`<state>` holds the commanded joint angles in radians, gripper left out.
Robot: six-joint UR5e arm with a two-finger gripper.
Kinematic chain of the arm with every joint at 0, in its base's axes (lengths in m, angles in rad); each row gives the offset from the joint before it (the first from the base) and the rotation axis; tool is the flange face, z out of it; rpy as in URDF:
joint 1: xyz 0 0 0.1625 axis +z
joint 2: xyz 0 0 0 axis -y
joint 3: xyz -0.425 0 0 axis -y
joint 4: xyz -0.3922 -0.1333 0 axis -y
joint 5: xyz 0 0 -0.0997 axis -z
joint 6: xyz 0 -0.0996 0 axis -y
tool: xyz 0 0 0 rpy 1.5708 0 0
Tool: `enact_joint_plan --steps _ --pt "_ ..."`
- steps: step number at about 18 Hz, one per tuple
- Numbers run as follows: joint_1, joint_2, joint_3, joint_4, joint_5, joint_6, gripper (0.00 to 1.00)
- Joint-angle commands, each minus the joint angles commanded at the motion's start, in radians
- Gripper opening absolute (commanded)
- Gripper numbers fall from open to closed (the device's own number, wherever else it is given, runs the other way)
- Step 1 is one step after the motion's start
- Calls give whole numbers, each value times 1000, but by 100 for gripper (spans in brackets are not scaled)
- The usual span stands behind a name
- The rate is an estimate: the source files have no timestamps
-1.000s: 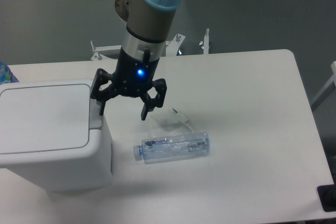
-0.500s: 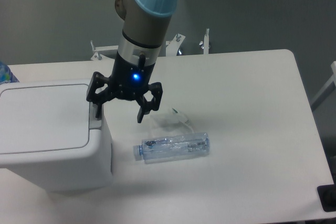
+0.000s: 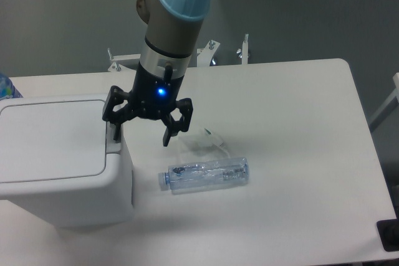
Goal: Open the trash can
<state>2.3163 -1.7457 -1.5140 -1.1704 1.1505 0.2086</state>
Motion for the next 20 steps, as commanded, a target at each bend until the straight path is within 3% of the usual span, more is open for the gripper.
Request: enact_joint_plan --steps 14,17,20 --pt "2 -3 17 0 0 3 100" --pt "2 -3 75 0 12 5 100" --pt "15 -11 155 -2 95 5 100"
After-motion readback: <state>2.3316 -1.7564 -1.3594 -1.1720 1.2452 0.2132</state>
